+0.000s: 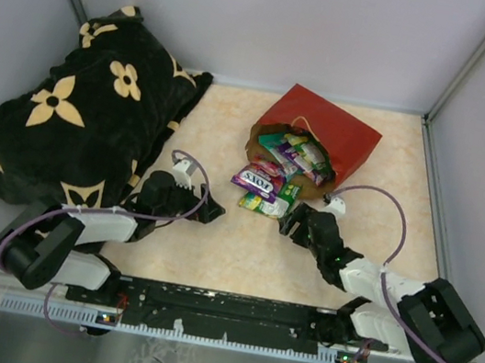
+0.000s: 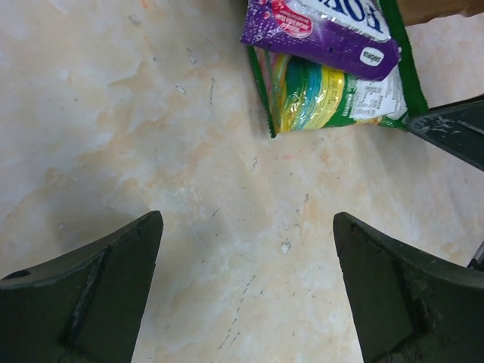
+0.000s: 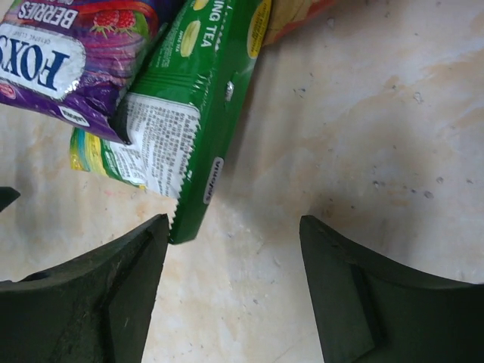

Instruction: Take the snacks out of the paper bag

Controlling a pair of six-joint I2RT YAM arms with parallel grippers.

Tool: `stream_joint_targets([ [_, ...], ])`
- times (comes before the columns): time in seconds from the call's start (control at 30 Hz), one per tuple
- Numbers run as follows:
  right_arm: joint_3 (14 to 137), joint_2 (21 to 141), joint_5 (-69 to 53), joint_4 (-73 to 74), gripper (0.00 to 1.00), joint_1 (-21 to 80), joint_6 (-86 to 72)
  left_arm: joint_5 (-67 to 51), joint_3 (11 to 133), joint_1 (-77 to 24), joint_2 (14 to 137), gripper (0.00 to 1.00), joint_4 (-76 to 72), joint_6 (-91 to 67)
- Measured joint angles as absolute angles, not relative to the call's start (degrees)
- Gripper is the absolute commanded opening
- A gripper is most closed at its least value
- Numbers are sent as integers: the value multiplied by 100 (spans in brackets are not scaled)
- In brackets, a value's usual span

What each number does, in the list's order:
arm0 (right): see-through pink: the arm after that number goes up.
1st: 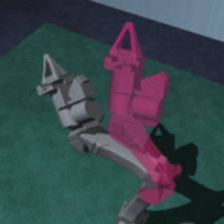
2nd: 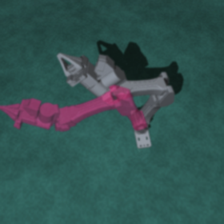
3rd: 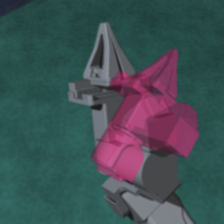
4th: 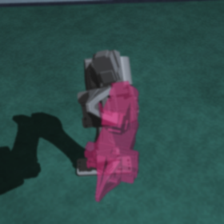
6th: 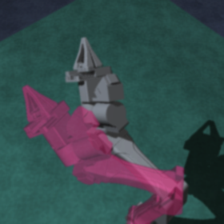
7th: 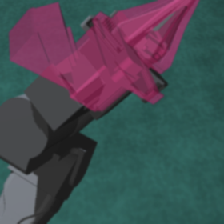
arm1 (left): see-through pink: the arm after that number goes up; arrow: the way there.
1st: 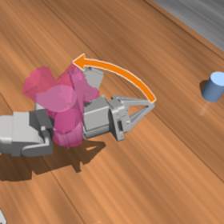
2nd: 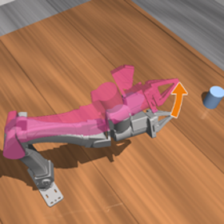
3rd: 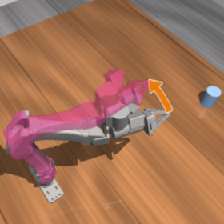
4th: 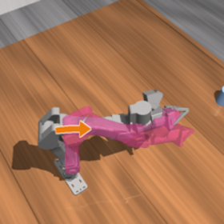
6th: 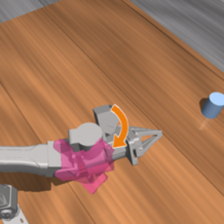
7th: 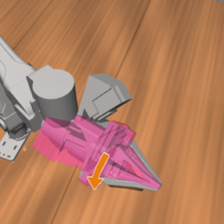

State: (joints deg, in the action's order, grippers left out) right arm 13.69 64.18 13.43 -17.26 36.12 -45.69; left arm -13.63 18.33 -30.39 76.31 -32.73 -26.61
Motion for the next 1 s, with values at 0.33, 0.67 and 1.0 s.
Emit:
stream_joint_targets([
  [0.33,1516,7266,1337,-2827,43,3612,-4670,-1678,2255,-3039,8200,99,-3557,-2856],
  [0.67,1546,7537,1286,-3382,0,3610,-4661,-2117,3208,-3039,9430,99,-4174,-3444],
  [1.0,1328,6053,1122,-2399,0,3610,-4445,-2272,3680,-3039,10250,63,-4759,-4344],
])
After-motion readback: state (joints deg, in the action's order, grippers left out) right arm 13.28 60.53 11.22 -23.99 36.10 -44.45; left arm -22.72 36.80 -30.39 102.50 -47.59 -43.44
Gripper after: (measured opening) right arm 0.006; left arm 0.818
